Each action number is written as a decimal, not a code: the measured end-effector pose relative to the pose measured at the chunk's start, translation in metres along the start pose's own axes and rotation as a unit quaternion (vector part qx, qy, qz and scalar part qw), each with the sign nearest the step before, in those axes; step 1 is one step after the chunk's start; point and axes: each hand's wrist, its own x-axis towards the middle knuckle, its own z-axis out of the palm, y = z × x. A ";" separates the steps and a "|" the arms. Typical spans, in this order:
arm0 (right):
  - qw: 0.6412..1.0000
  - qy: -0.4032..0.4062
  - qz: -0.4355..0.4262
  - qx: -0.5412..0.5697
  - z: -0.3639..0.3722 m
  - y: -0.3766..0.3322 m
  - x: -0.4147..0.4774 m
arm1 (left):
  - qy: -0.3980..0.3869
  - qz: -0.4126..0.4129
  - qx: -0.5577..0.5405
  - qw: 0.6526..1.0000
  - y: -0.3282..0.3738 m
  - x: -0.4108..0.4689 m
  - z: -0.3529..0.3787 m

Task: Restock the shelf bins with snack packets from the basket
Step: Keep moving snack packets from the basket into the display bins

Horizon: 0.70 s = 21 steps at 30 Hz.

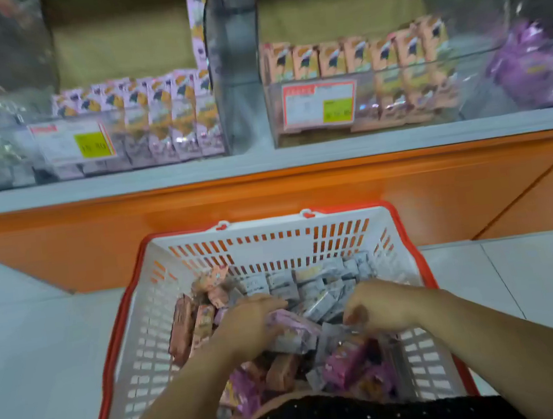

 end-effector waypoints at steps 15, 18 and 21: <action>0.999 0.002 -0.007 -0.040 -0.004 0.001 0.007 | -0.057 -0.009 -0.049 0.997 -0.005 0.002 0.003; 0.997 0.073 -0.034 -0.011 -0.032 0.002 -0.016 | -0.007 -0.010 -0.111 0.994 0.016 -0.007 -0.026; 0.984 0.165 -0.061 0.013 -0.063 -0.002 -0.048 | 0.050 0.011 -0.211 0.976 0.052 -0.023 -0.066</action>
